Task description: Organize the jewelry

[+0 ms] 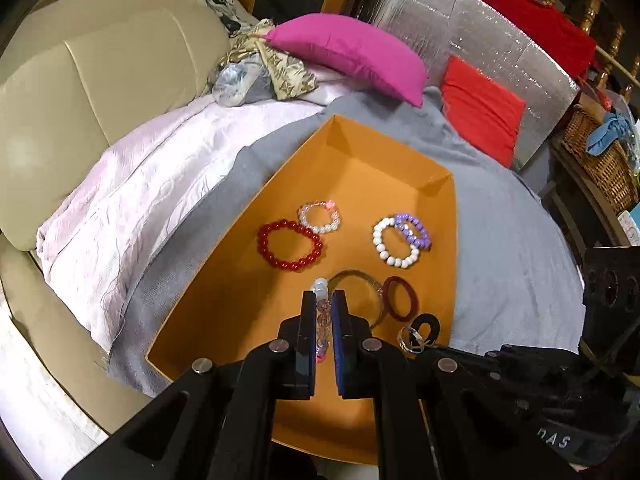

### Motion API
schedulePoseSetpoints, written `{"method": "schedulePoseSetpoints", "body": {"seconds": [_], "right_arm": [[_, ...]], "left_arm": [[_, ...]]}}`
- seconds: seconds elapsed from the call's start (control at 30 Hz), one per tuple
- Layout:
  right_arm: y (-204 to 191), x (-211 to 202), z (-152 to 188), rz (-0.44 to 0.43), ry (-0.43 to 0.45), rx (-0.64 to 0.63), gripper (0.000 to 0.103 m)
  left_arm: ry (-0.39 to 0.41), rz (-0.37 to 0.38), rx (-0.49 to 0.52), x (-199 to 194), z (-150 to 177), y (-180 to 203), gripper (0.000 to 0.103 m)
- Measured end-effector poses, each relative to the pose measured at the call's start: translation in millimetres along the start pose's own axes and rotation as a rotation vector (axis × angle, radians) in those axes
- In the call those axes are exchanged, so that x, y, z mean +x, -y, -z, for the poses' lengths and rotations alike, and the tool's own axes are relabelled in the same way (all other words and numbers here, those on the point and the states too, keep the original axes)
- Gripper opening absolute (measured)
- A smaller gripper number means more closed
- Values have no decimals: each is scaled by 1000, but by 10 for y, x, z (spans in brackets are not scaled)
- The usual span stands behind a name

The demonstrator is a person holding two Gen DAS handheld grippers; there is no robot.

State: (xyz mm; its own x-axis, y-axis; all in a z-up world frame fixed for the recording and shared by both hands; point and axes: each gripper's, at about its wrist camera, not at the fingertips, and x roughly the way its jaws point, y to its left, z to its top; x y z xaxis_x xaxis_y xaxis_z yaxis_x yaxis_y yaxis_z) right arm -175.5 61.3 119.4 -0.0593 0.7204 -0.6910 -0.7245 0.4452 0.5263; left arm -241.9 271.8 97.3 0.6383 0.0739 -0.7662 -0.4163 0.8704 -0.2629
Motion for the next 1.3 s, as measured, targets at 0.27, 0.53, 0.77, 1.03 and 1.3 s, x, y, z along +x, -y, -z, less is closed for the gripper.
{"method": "schedulePoseSetpoints", "body": {"seconds": [0.27, 0.53, 0.77, 1.03, 1.3], "right_arm": [[57, -110, -4, 20, 30, 15, 26], [47, -411, -39, 127, 68, -30, 26], [-141, -829, -54, 318, 92, -138, 47], [-379, -1257, 76, 383, 145, -172, 49], [-542, -1532, 254, 418, 162, -188, 50]], "left_arm": [[21, -73, 22, -58, 11, 53, 45], [148, -228, 78, -525, -3, 265, 74], [238, -354, 98, -984, 87, 526, 84], [287, -483, 127, -1339, 280, 771, 88], [344, -505, 141, -1708, 420, 915, 91]]}}
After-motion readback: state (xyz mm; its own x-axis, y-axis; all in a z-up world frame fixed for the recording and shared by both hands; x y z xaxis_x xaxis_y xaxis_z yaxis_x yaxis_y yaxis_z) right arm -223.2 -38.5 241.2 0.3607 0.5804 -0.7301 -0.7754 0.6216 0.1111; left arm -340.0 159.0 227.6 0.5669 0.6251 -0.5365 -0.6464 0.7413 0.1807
